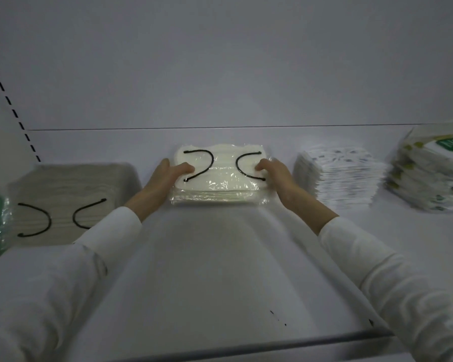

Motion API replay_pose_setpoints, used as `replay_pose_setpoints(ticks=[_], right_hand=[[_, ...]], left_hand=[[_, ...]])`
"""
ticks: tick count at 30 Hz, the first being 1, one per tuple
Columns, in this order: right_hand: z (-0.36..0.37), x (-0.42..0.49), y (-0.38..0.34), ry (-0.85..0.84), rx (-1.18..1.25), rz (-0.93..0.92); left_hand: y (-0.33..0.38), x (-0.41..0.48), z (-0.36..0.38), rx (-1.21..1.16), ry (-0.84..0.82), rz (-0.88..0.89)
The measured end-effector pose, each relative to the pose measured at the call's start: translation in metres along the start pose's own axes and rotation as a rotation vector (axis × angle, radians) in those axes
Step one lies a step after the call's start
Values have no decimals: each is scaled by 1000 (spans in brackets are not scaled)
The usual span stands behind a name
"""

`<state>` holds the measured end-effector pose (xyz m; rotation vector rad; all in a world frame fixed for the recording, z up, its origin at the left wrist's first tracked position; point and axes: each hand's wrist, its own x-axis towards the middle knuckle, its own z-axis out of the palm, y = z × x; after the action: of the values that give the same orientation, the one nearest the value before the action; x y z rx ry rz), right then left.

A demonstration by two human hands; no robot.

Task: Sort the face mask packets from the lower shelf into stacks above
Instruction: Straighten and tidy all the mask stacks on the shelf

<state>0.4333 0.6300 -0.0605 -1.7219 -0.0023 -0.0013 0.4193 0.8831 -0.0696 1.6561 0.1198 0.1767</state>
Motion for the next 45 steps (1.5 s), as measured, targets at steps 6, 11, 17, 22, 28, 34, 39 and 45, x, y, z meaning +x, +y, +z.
replay_pose_setpoints(ticks=[6, 11, 17, 22, 28, 34, 39, 45], right_hand=[[4, 1, 30, -118, 67, -162], [4, 10, 52, -186, 141, -98], [-7, 8, 57, -260, 214, -50], [7, 3, 56, -316, 477, -2], [10, 8, 42, -227, 490, 187], [5, 6, 59, -286, 289, -39], [4, -1, 61, -319, 262, -133], [17, 6, 62, -195, 191, -22]], left_hand=[[-30, -3, 0, 136, -57, 127], [-46, 2, -5, 111, -98, 64], [-45, 0, -13, -60, -168, 18], [-34, -21, 6, -339, -125, -107], [-18, -16, 5, -240, -4, -311], [-29, -23, 6, -195, 59, -150], [-39, -19, 0, -193, -76, 17], [-35, -20, 16, -331, 22, -31]])
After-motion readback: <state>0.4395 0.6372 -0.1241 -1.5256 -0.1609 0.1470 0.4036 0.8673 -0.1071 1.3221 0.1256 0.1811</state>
